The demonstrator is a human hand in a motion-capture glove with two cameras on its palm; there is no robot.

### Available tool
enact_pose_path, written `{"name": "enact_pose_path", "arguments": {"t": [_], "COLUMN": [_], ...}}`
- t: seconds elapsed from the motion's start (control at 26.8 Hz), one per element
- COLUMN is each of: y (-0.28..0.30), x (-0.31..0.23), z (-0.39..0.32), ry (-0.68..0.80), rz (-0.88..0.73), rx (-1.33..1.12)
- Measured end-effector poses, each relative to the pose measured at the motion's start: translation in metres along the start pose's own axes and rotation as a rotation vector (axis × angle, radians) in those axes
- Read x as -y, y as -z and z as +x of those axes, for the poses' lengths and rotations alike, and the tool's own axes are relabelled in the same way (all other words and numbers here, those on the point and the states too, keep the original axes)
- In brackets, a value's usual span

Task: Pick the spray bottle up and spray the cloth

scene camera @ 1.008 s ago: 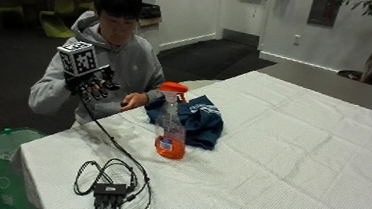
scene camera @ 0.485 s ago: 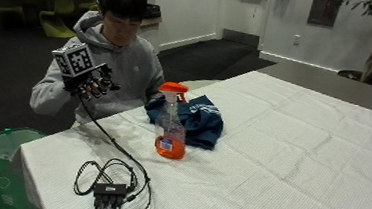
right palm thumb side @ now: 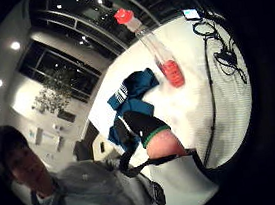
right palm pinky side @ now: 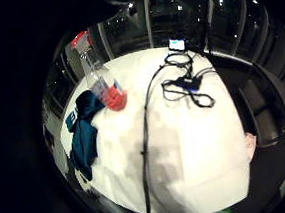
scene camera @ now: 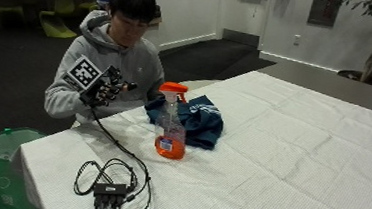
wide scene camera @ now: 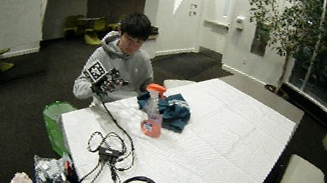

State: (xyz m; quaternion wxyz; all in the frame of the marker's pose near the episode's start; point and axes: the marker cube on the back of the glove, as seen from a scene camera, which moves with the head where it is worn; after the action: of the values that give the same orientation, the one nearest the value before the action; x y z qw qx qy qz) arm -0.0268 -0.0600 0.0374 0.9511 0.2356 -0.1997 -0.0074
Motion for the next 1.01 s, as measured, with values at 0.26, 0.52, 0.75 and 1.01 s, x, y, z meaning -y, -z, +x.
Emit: {"name": "enact_pose_path", "arguments": {"t": [0.26, 0.52, 0.75, 1.01], "y": [-0.032, -0.063, -0.103, -0.137], "x": [0.026, 0.051, 0.076, 0.107], "z": [-0.016, -0.023, -0.021, -0.019], "ry": [-0.049, -0.105, -0.201, -0.286], "rz": [0.087, 0.117, 0.133, 0.199], "rx": [0.082, 0.182, 0.283, 0.361]}}
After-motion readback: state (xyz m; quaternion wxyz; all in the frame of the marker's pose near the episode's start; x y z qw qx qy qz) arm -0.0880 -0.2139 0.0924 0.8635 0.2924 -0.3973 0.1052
